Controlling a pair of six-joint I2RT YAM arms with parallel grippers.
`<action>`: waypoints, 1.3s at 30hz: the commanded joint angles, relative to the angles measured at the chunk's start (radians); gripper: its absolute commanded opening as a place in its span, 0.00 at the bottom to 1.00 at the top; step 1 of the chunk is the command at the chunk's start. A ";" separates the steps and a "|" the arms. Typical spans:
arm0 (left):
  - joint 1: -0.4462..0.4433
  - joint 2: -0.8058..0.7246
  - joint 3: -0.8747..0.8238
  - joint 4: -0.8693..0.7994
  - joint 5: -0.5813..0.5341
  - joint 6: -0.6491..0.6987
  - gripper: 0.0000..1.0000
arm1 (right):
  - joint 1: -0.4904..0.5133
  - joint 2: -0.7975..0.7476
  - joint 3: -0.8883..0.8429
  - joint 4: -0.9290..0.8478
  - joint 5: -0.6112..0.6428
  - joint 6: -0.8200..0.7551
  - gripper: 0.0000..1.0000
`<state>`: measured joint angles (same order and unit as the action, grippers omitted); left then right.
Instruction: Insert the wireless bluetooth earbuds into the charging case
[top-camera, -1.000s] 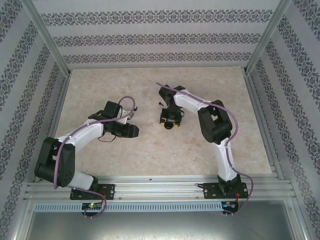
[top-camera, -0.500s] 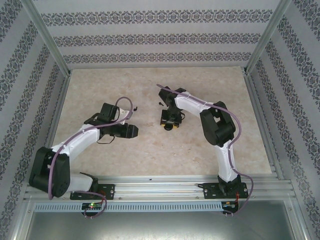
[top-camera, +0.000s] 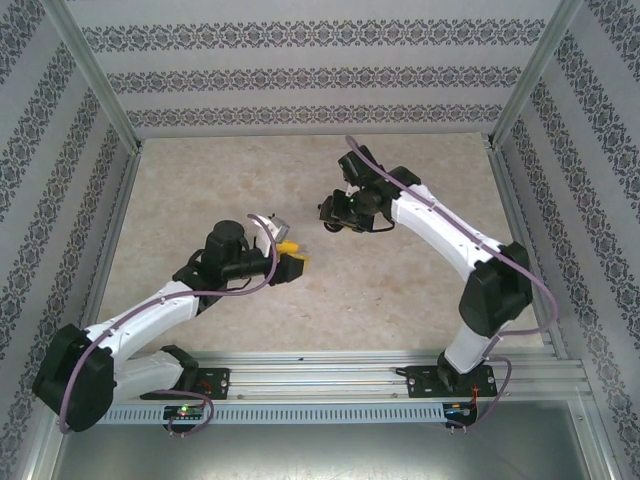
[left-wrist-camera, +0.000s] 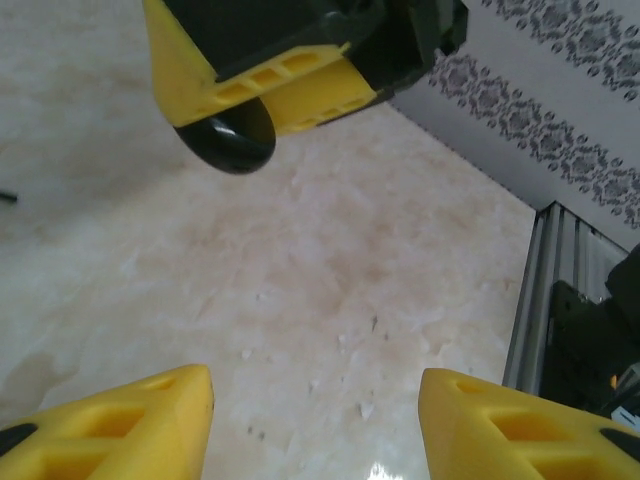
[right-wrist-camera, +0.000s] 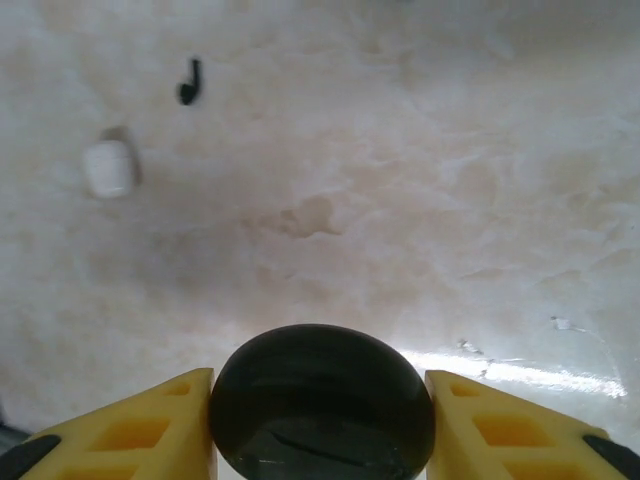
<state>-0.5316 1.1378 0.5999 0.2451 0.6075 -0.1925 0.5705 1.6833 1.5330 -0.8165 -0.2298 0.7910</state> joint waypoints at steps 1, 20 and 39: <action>-0.022 0.042 0.068 0.177 -0.050 -0.056 0.51 | 0.016 -0.083 -0.033 0.020 -0.035 0.039 0.46; -0.117 0.208 0.233 0.247 -0.076 -0.224 0.43 | 0.033 -0.304 -0.162 0.117 -0.099 0.130 0.47; -0.117 0.246 0.221 0.410 -0.084 -0.368 0.11 | 0.042 -0.368 -0.221 0.174 -0.119 0.181 0.52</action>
<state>-0.6407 1.3731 0.8097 0.5568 0.5362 -0.5297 0.5976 1.3430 1.3285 -0.6460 -0.2962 0.9520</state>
